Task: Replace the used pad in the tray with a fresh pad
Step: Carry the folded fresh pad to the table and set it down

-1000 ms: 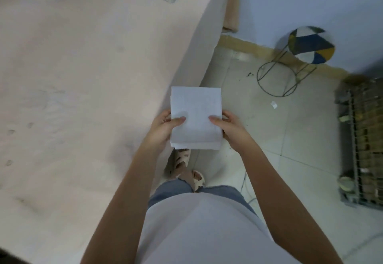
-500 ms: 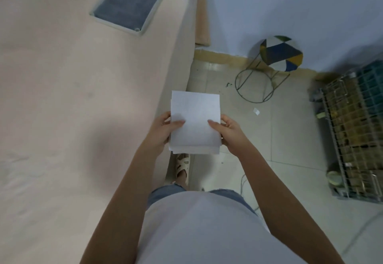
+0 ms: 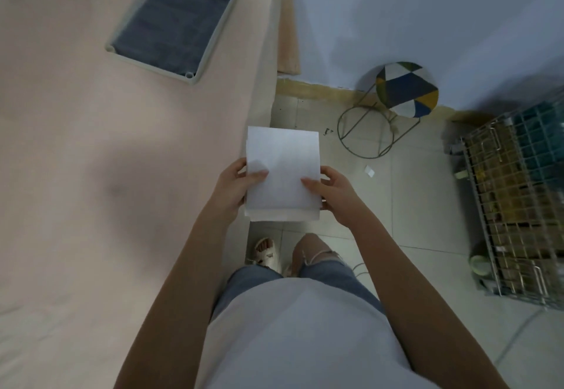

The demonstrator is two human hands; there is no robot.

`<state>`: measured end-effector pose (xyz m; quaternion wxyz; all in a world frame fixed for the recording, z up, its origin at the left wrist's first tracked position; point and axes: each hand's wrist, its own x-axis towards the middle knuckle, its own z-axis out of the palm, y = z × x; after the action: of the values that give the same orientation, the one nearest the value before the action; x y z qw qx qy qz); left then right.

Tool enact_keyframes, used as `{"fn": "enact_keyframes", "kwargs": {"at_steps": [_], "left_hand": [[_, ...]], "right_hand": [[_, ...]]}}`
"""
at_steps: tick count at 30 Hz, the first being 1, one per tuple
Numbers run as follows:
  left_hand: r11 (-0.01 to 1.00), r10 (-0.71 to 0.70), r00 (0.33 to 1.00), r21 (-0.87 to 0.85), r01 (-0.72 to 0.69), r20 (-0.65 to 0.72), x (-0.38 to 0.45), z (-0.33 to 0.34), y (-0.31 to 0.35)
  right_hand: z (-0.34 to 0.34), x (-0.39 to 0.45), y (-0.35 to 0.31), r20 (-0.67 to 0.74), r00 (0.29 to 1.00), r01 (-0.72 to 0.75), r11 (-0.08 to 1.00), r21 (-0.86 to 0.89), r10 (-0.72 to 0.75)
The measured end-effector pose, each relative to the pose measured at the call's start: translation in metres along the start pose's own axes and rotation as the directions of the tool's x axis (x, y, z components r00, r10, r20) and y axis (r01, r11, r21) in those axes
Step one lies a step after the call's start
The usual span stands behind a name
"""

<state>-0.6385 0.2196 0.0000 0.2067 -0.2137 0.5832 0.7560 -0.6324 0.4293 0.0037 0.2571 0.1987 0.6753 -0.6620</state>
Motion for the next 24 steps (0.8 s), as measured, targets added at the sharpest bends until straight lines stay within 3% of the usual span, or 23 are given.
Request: {"fn": "enact_keyframes", "kwargs": {"at_steps": [5,11,24], "left_hand": [[1.000,-0.015,1.000,0.003,0.015,-0.010,0.030,0.012,0.017],[0.999,0.033,0.998,-0.002,-0.033,-0.051,0.075,0.029,0.044],[0.967,0.087,0.941,-0.201,-0.160,-0.328,0.168,0.078,0.106]], "right_hand": [[-0.012,0.030,-0.021,-0.013,1.000,0.022,1.000,-0.020,-0.022],[-0.031,0.084,-0.065,0.080,0.995,0.059,0.996,-0.065,-0.053],[-0.063,0.216,-0.176,0.264,0.961,0.152,0.957,-0.248,-0.084]]}}
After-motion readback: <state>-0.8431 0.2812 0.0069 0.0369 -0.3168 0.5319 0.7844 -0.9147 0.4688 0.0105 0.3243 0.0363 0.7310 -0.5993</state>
